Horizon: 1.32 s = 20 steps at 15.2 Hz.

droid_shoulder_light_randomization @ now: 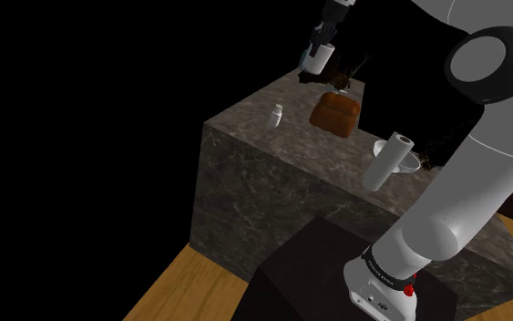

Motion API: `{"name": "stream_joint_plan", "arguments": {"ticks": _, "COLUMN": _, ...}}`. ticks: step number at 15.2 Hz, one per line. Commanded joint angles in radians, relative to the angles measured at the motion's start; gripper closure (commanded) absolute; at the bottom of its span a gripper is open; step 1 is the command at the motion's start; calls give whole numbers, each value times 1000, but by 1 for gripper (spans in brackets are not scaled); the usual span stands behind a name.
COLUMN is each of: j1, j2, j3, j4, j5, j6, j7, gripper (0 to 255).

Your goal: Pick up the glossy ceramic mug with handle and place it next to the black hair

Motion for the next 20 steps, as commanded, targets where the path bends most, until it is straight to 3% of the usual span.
{"name": "stream_joint_plan", "arguments": {"ticks": 1, "j1": -2, "j2": 15, "j3": -1, "j4": 49, "j5": 4, "j6": -35, "j7": -1, "gripper": 255}}
{"name": "stream_joint_plan", "arguments": {"ticks": 9, "j1": -21, "j2": 93, "j3": -7, "j4": 271, "j5": 29, "j6": -181, "j7": -13, "gripper": 255}}
{"name": "stream_joint_plan", "arguments": {"ticks": 15, "j1": -55, "j2": 200, "j3": -12, "j4": 521, "j5": 66, "j6": -327, "j7": -23, "gripper": 255}}
{"name": "stream_joint_plan", "arguments": {"ticks": 16, "j1": -56, "j2": 202, "j3": -12, "j4": 527, "j5": 66, "j6": -330, "j7": -24, "gripper": 255}}
{"name": "stream_joint_plan", "arguments": {"ticks": 20, "j1": -43, "j2": -4, "j3": -28, "j4": 234, "j5": 14, "j6": -238, "j7": -62, "gripper": 255}}
